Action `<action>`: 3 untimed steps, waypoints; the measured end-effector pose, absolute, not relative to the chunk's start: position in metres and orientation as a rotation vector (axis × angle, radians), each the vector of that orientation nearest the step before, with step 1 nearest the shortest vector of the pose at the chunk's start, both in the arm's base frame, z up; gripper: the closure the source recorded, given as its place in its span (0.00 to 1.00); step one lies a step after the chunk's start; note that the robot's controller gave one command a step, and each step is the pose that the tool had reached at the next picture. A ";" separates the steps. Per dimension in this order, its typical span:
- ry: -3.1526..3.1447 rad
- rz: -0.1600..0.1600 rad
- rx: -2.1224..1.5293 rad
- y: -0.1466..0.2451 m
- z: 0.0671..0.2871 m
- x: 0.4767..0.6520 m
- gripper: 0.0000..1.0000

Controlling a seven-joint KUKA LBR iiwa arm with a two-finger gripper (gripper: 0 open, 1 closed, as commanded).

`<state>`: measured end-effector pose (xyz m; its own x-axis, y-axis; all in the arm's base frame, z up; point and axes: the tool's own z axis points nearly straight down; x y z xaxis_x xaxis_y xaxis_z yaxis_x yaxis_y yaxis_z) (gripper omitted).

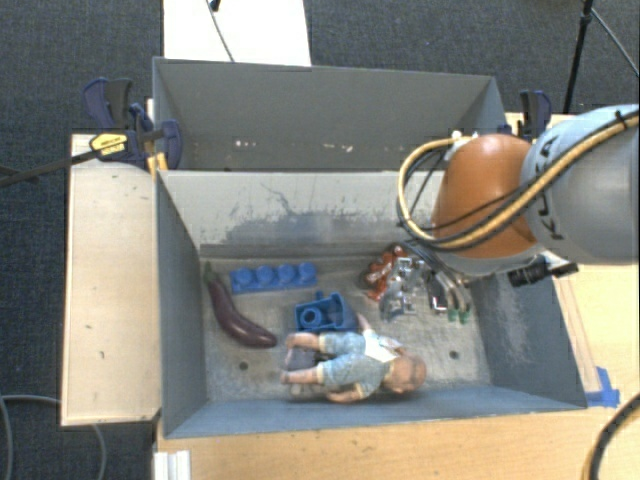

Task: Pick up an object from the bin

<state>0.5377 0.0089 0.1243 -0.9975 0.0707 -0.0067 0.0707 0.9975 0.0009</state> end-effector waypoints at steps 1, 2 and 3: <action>3.137 0.001 0.123 0.005 0.112 0.538 1.00; 3.139 0.000 0.118 0.005 0.110 0.541 1.00; 3.135 0.001 0.123 0.009 0.111 0.542 1.00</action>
Offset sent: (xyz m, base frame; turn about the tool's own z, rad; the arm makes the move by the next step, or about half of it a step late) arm 0.0090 -0.0016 -0.0003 -0.0116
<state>0.5425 0.0088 0.1112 -0.9969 0.0782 -0.0038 0.0782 0.9969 0.0010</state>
